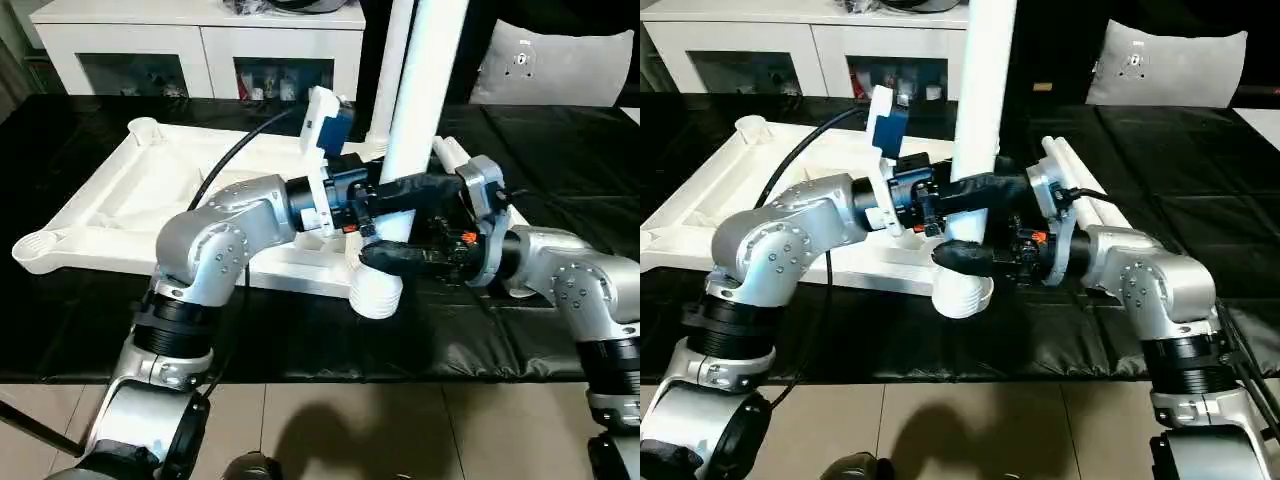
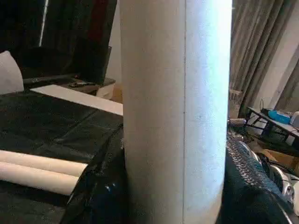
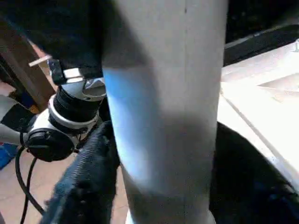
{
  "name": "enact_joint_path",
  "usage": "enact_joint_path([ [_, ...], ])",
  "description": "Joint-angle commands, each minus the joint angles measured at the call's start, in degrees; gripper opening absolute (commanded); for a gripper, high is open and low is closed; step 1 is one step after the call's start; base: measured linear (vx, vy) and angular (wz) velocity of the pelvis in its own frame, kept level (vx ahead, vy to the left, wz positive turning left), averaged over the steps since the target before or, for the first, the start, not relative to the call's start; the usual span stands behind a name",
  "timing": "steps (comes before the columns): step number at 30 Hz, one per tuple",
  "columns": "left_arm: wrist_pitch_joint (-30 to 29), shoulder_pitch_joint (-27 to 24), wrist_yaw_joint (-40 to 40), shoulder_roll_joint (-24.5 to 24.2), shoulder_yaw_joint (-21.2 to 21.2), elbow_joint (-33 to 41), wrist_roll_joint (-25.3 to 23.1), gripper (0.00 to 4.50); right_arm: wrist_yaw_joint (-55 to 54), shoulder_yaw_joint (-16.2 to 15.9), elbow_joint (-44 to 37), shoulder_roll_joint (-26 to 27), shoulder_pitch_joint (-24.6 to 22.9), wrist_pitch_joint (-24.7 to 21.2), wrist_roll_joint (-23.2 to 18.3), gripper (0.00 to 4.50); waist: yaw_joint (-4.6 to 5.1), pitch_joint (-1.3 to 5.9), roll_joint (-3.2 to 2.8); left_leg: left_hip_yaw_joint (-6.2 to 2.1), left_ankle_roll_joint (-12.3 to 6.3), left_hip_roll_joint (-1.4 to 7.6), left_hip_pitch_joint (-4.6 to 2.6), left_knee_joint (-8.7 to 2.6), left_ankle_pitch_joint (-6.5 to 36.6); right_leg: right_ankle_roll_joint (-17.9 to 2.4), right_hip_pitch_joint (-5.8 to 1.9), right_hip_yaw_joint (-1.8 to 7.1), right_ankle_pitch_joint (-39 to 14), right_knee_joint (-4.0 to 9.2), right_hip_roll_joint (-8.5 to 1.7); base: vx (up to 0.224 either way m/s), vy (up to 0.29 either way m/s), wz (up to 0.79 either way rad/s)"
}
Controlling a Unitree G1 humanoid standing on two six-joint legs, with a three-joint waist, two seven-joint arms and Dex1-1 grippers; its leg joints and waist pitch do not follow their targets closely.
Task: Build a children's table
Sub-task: Pick table leg
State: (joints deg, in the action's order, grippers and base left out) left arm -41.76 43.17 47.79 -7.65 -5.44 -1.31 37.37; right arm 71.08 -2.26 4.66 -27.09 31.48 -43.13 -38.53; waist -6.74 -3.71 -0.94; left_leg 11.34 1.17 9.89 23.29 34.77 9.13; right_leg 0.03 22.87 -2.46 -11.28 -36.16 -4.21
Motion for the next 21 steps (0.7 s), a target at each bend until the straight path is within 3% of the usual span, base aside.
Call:
enact_joint_path([
  [1, 0.9, 0.1, -0.1, 0.1, -0.4, 1.3, -0.6, 1.88, -0.4, -0.2, -0.3, 0.0, 0.8, -0.3, -0.4, 2.4, -0.27, 4.76, 1.42, -1.41, -2.69, 2.92, -1.59, -3.06, 6.2, -12.7, -2.73, 2.03, -8.6, 4.2, -4.05, 0.0, 0.0, 0.0],
  [8, 1.1, 0.2, -0.1, 0.0, -0.6, 1.1, -0.8, 1.88, -0.2, -1.0, -0.7, -0.4, 0.1, 0.1, 0.7, 1.95, -0.27, 4.75, 1.34, -1.43, -2.43, 2.95, -1.6, -3.08, 6.5, -12.6, -2.72, 2.01, -9.1, 4.23, -4.06, 0.0, 0.0, 0.0],
  [12, 1.2, 0.2, 0.0, -0.1, -0.6, 1.1, -0.9, 1.88, -0.3, -2.5, -0.9, -0.9, -0.3, 1.6, 2.7, 1.9, -0.27, 4.79, 1.28, -1.45, -2.4, 2.96, -1.63, -3.08, 6.3, -12.6, -2.75, 2.01, -8.6, 4.17, -4.07, 0.0, 0.0, 0.0],
  [19, 1.2, 0.1, 0.1, -0.3, -0.7, 1.1, -1.0, 1.88, -0.7, -2.4, -0.4, -0.5, 0.0, 1.2, 2.4, 1.9, -0.25, 4.81, 1.31, -1.44, -2.65, 2.93, -1.62, -3.04, 6.3, -12.7, -2.74, 2.01, -8.4, 4.16, -4.01, 0.0, 0.0, 0.0],
  [20, 1.2, 0.1, 0.1, -0.3, -0.8, 1.1, -1.1, 1.88, -0.8, -2.2, -0.2, -0.5, 0.1, 0.9, 2.1, 2.45, -0.27, 4.79, 1.29, -1.44, -2.75, 2.93, -1.61, -3.03, 6.2, -12.8, -2.74, 2.02, -8.3, 4.15, -4.03, 0.0, 0.0, 0.0],
  [21, 1.2, 0.1, 0.1, -0.3, -0.8, 1.1, -1.2, 1.88, -0.9, -2.1, -0.1, -0.4, 0.2, 0.7, 2.0, 2.59, -0.28, 4.78, 1.29, -1.44, -2.77, 2.93, -1.61, -3.04, 6.3, -12.8, -2.74, 2.01, -8.3, 4.16, -4.03, 0.0, 0.0, 0.0],
])
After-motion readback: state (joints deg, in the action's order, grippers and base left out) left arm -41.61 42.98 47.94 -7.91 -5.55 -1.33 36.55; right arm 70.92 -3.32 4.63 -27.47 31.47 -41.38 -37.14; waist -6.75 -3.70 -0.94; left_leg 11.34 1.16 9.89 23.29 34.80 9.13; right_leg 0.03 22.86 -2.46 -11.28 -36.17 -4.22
